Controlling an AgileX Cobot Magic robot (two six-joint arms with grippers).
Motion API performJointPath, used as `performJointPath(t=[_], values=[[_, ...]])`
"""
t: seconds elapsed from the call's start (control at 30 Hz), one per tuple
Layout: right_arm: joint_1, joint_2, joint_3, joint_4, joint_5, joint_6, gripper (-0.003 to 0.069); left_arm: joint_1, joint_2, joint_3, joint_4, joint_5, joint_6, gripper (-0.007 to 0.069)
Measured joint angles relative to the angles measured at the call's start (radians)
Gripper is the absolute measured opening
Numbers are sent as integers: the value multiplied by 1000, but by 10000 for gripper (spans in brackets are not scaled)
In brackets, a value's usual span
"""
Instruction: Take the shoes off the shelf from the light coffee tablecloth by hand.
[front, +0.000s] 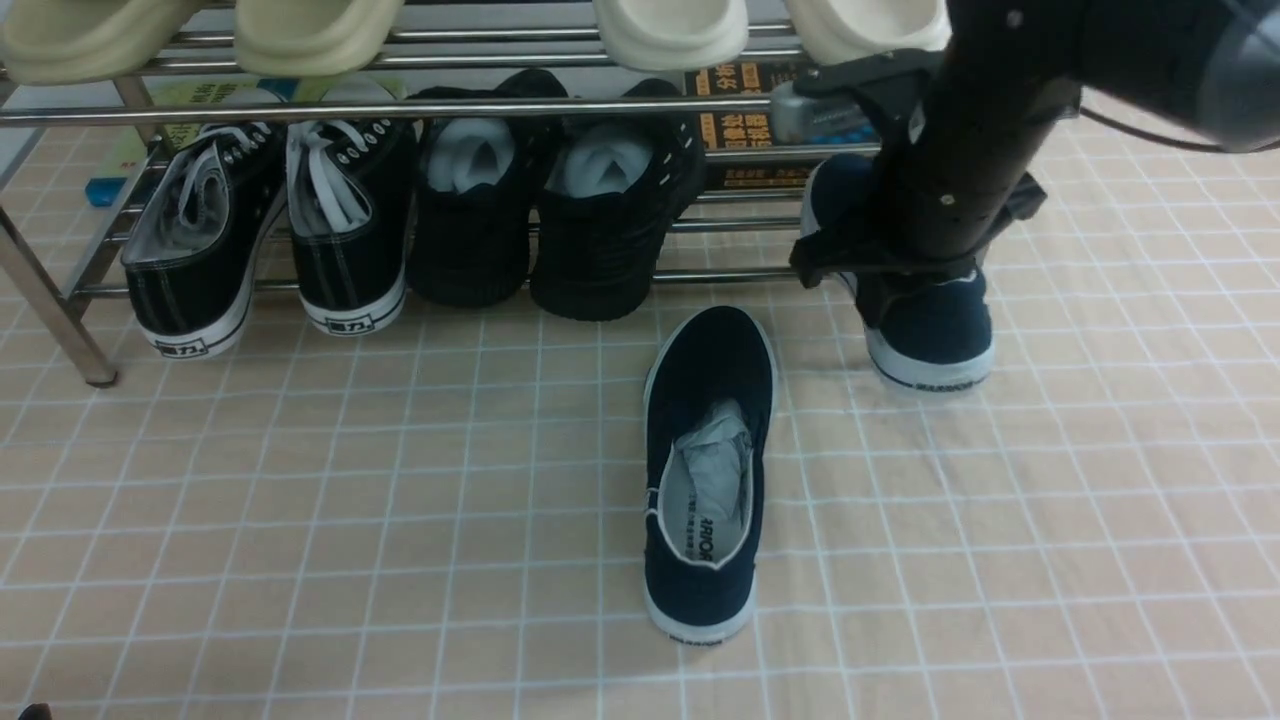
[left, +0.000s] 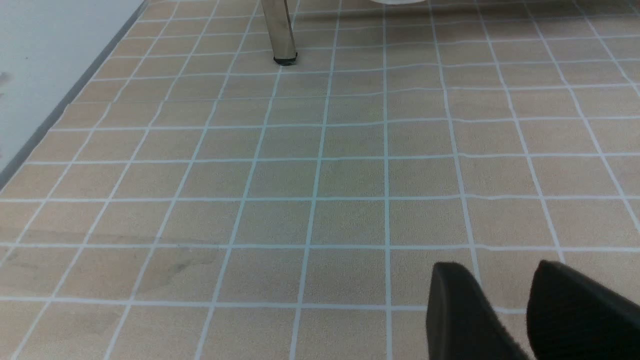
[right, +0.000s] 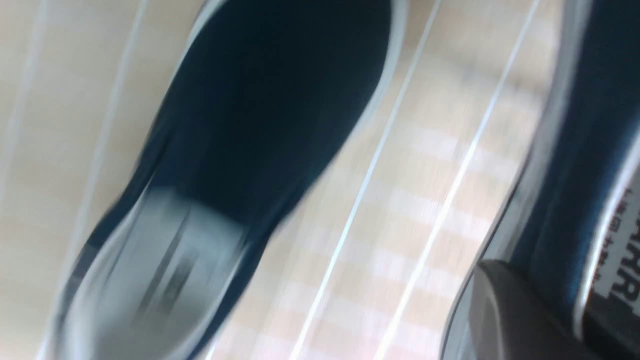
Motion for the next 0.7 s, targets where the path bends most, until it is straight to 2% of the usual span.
performJointPath(t=[0.13, 0.47, 0.7], values=[[2, -77, 29, 24, 19, -15, 17, 0, 0, 0, 1, -1, 0, 240], [2, -259, 399, 136, 14, -24, 17, -2, 0, 0, 2, -1, 0, 240], [2, -270, 531, 191, -118, -24, 17, -2, 0, 0, 2, -1, 0, 240]])
